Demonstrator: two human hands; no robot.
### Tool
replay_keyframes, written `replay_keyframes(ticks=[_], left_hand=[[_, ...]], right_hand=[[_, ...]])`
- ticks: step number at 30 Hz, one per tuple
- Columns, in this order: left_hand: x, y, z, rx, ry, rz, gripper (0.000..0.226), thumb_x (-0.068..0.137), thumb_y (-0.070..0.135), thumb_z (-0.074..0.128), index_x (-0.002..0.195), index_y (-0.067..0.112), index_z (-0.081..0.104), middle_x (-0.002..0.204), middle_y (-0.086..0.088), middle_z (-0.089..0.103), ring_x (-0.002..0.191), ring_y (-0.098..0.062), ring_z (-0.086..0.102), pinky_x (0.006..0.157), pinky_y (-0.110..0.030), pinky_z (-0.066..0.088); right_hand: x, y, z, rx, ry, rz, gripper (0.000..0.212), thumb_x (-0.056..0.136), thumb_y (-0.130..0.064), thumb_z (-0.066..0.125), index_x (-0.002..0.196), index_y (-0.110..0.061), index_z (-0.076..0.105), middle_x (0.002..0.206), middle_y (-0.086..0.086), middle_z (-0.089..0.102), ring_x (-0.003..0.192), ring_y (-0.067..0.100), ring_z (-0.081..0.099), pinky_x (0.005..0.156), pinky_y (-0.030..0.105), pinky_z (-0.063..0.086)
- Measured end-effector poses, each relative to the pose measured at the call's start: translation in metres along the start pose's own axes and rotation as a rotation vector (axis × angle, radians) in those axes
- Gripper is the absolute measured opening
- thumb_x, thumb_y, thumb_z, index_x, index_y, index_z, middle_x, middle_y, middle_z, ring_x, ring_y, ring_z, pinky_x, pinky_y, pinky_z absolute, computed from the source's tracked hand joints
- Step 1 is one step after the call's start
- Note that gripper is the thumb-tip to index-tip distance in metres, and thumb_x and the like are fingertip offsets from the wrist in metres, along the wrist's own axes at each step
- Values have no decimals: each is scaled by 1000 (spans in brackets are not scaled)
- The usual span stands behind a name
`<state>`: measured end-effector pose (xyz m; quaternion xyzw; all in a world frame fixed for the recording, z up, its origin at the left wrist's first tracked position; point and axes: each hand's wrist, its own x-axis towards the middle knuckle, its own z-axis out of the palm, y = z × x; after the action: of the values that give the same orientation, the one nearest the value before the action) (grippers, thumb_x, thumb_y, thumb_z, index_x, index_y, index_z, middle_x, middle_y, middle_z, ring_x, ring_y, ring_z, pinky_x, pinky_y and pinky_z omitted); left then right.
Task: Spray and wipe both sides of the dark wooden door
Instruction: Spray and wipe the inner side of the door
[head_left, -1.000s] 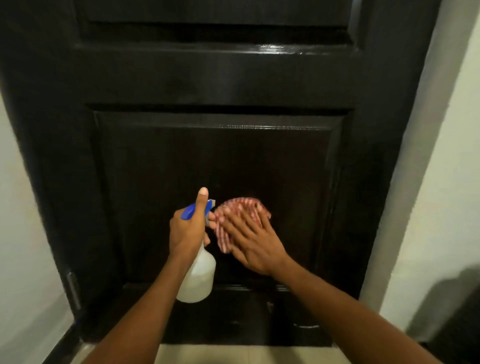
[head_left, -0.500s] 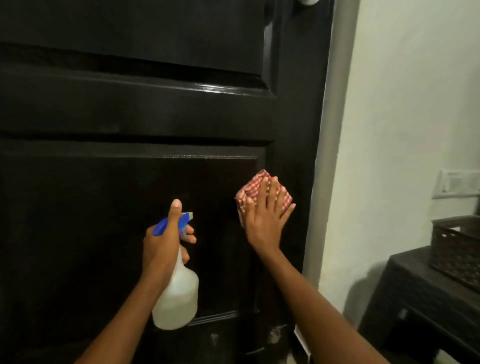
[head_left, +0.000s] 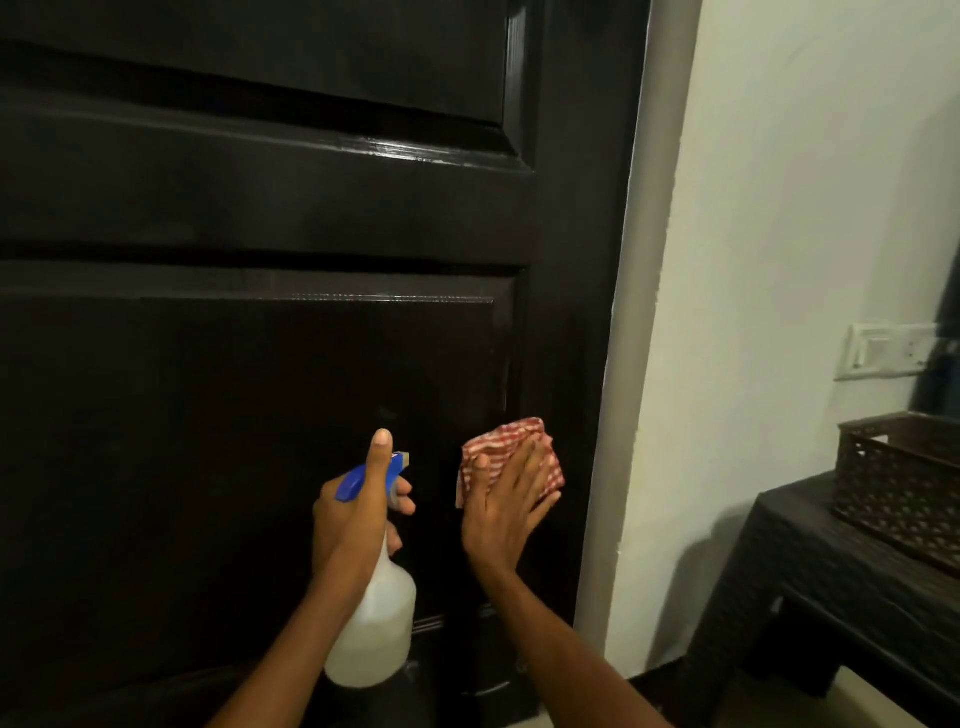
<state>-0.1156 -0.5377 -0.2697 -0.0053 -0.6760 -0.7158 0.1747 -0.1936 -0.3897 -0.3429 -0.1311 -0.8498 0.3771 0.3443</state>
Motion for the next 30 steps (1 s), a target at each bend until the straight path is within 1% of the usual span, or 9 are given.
replay_keyframes(ticks=[3, 6, 12, 14, 19, 21, 24, 27, 30], left_hand=[[2, 5, 1, 0, 7, 9, 74, 85, 74, 48, 78, 4, 71, 63, -11, 69, 46, -26, 55, 53, -36, 48], [5, 12, 0, -2, 5, 23, 73, 87, 75, 47, 78, 6, 71, 64, -11, 70, 46, -26, 55, 54, -36, 49], [2, 17, -6, -13, -6, 41, 68, 85, 75, 49, 81, 12, 74, 69, -12, 71, 47, -26, 54, 50, -34, 46], [-1, 11, -11, -15, -17, 42, 65, 87, 74, 49, 84, 14, 75, 68, -9, 71, 48, -26, 55, 49, -33, 46], [-30, -32, -26, 101, -55, -19, 66, 89, 70, 49, 80, 8, 72, 69, -13, 71, 48, -25, 55, 49, -32, 48], [-37, -50, -35, 131, -53, -61, 68, 86, 70, 50, 79, 6, 71, 69, -15, 70, 46, -25, 54, 48, -31, 47], [-46, -75, -47, 133, -39, -127, 69, 80, 74, 52, 82, 8, 74, 70, -16, 71, 46, -23, 53, 46, -31, 45], [-58, -96, -56, 155, -18, -187, 67, 81, 72, 52, 85, 9, 74, 71, -16, 71, 47, -22, 53, 46, -31, 45], [-64, -109, -63, 194, 12, -227, 64, 87, 68, 52, 79, 8, 72, 70, -15, 71, 49, -25, 54, 49, -32, 47]], right_hand=[[18, -34, -3, 222, 72, 199, 78, 100, -64, 21, 148, -32, -31, 161, -6, -31, 152, 23, -21, 122, 52, -14], [55, -70, -22, 406, 168, 331, 79, 102, -62, 26, 155, -29, -22, 165, -4, -24, 152, 24, -21, 120, 57, -13], [83, -70, -38, 261, 314, 180, 87, 93, -75, 25, 158, -29, -12, 168, -4, -11, 154, 23, -11, 122, 56, -9], [66, -50, -25, 202, 294, 149, 89, 93, -76, 27, 159, -29, -11, 168, -4, -10, 154, 20, -10, 122, 55, -9], [-25, 44, 26, 205, 106, 269, 94, 88, -78, 24, 156, -30, -20, 167, -5, -17, 154, 21, -13, 121, 62, -1], [-56, 78, 48, 235, 14, 391, 95, 88, -75, 24, 155, -27, -23, 167, -3, -19, 154, 25, -10, 122, 62, 3], [-87, 106, 73, 373, -73, 657, 90, 98, -65, 30, 157, -18, -18, 167, 4, -15, 154, 28, -6, 123, 52, 1], [-98, 105, 78, 461, -69, 791, 81, 105, -50, 34, 157, -12, -16, 167, 7, -15, 154, 29, -7, 123, 44, -2], [-98, 96, 81, 505, -35, 906, 82, 105, -50, 33, 156, -9, -16, 167, 9, -15, 154, 30, -7, 124, 45, -1]])
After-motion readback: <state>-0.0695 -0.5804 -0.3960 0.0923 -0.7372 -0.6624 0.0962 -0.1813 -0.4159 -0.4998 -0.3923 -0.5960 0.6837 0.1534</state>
